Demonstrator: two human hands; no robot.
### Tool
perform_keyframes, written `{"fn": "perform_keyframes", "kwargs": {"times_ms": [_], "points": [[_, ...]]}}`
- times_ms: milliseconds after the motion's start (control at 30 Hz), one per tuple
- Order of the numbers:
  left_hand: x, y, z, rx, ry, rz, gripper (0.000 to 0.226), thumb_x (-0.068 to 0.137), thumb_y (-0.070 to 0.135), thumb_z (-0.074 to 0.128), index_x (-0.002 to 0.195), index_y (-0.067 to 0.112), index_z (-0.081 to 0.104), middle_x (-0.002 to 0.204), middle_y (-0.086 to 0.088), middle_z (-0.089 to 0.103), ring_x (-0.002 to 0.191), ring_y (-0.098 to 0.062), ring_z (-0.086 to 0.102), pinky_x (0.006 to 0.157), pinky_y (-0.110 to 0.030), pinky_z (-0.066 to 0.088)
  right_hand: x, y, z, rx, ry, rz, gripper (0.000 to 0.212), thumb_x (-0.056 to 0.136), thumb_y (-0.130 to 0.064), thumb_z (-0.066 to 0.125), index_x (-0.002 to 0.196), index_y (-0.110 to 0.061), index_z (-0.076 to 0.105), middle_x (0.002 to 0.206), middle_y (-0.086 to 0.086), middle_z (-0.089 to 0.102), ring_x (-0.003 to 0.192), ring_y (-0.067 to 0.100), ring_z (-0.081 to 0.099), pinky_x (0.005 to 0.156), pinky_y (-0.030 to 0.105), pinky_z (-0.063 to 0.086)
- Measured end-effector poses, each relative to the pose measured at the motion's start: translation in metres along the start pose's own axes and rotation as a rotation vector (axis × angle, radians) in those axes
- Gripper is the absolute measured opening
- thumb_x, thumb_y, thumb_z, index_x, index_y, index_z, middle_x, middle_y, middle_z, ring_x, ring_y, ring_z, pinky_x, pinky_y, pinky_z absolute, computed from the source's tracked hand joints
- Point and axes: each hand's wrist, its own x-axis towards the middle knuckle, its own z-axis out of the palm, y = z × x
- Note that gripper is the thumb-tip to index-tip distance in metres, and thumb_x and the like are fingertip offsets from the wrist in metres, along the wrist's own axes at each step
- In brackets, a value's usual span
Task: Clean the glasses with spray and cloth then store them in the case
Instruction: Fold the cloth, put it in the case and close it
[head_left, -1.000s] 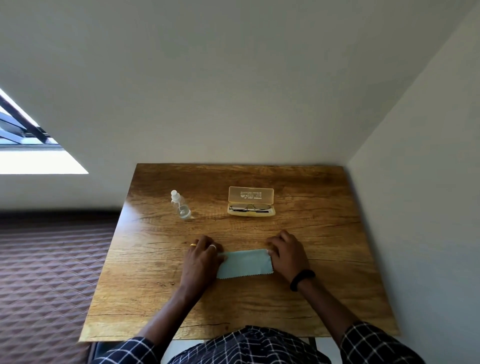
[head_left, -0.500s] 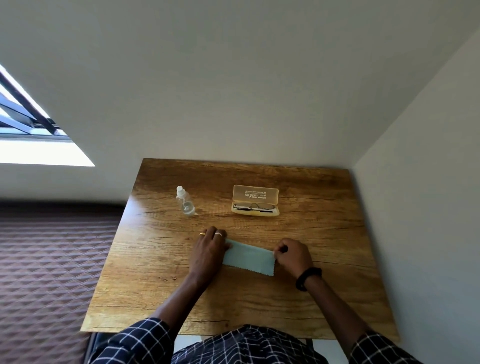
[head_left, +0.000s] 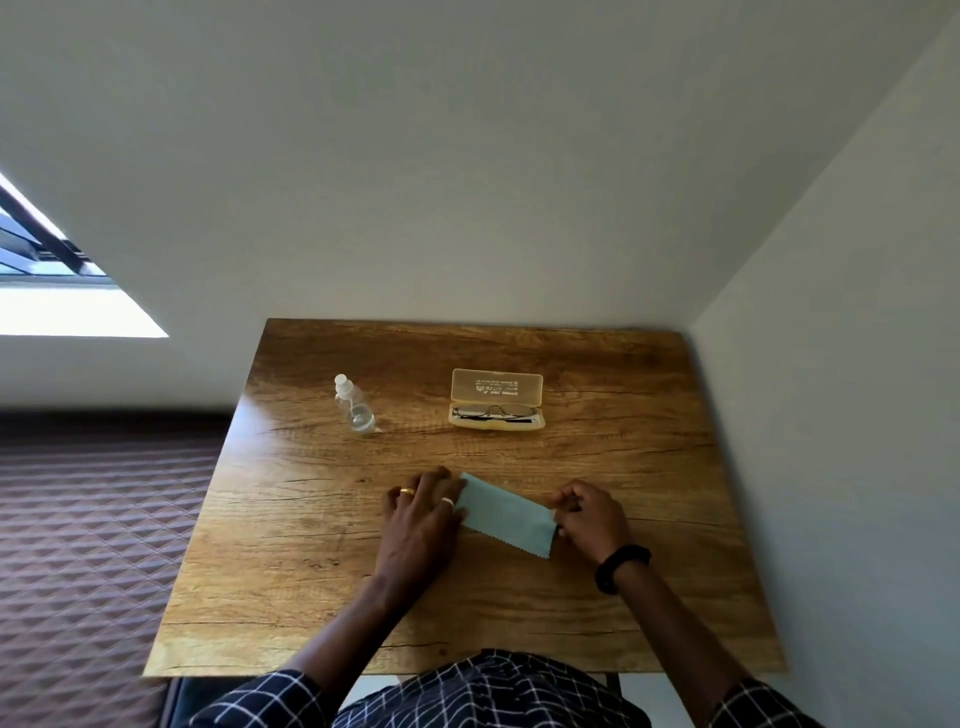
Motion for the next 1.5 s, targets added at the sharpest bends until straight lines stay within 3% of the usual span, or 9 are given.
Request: {"fn": "perform_keyframes", "kwargs": {"times_ms": [133,300,467,600,833,1167,1267,1367,1500], "points": [[0.001,0.046,0.001,-0.049,-0.064,0.131,0.048,0.09,0.059,0.051,0.122,0.025,0.061,0.127,0.001,0.053,0.119,-0.021,0.055,0.099,-0.042,0.05,-0.002,-0.006,-0.006,0.046,-0.068,0.039,0.017,0.085,-0.006,0.067,0.09,-0.022,0.066,0.091,-0.007,0.067,0.075,0.013,0.067,0.052,0.016,0.049],[0.012,0.099,0.017,0.009,-0.143,0.015,0.069,0.079,0.074,0.049,0.118,0.018,0.059,0.123,-0.005,0.055,0.108,-0.026,0.055,0.088,-0.041,0.047,-0.003,-0.013,-0.006,0.132,-0.073,0.118,0.013,0.082,-0.012,0.071,0.089,-0.022,0.069,0.089,-0.003,0.072,0.079,0.012,0.068,0.057,0.022,0.05],[0.024,0.105,0.022,0.056,-0.176,-0.083,0.073,0.082,0.072,0.043,0.121,0.012,0.058,0.129,-0.011,0.054,0.114,-0.032,0.055,0.09,-0.046,0.045,-0.004,-0.018,-0.001,0.105,-0.013,0.121,0.01,0.082,-0.017,0.073,0.081,-0.026,0.069,0.084,-0.008,0.069,0.078,0.006,0.064,0.062,0.022,0.052],[0.028,0.1,0.022,0.079,-0.269,-0.106,0.061,0.087,0.056,0.06,0.13,0.014,0.051,0.137,-0.01,0.047,0.123,-0.031,0.048,0.098,-0.047,0.037,-0.007,-0.018,0.004,0.214,0.036,0.144,0.007,0.079,-0.016,0.074,0.082,-0.022,0.072,0.086,-0.008,0.072,0.082,0.008,0.066,0.074,0.029,0.057],[0.016,0.085,0.016,0.032,-0.139,-0.017,0.039,0.078,0.034,0.078,0.112,0.02,0.066,0.108,0.0,0.069,0.099,-0.023,0.065,0.085,-0.045,0.048,-0.013,-0.019,0.005,0.185,0.06,0.144,0.007,0.079,-0.02,0.075,0.083,-0.025,0.071,0.084,-0.009,0.071,0.077,0.004,0.064,0.056,0.018,0.043],[-0.011,0.062,0.011,0.037,0.027,0.175,0.035,0.084,0.026,0.076,0.115,0.022,0.059,0.084,0.007,0.073,0.076,-0.015,0.068,0.078,-0.038,0.049,-0.02,-0.006,0.007,0.272,-0.027,0.135,0.021,0.084,-0.004,0.064,0.081,-0.023,0.072,0.092,-0.004,0.072,0.084,0.014,0.068,0.064,0.025,0.052],[-0.02,0.058,0.009,0.041,0.033,0.26,0.026,0.09,0.032,0.065,0.115,0.026,0.06,0.098,0.009,0.073,0.086,-0.014,0.067,0.079,-0.038,0.046,-0.027,0.0,0.007,0.281,-0.052,0.129,0.02,0.086,-0.005,0.063,0.084,-0.021,0.074,0.093,-0.009,0.071,0.086,0.013,0.067,0.061,0.021,0.048],[-0.031,0.055,0.008,0.022,0.03,0.289,0.025,0.09,0.035,0.066,0.114,0.031,0.064,0.116,0.008,0.069,0.098,-0.014,0.065,0.079,-0.036,0.045,-0.035,0.011,0.01,0.278,-0.099,0.137,0.02,0.086,-0.006,0.064,0.081,-0.021,0.076,0.093,-0.004,0.074,0.086,0.015,0.069,0.066,0.027,0.055],[-0.049,0.049,0.006,-0.047,0.011,0.334,0.022,0.092,0.037,0.06,0.111,0.031,0.069,0.108,0.005,0.066,0.093,-0.016,0.064,0.071,-0.033,0.054,-0.05,0.025,0.011,0.286,-0.171,0.161,0.019,0.087,-0.002,0.064,0.082,-0.017,0.076,0.093,0.001,0.075,0.083,0.019,0.072,0.067,0.027,0.056]]}}
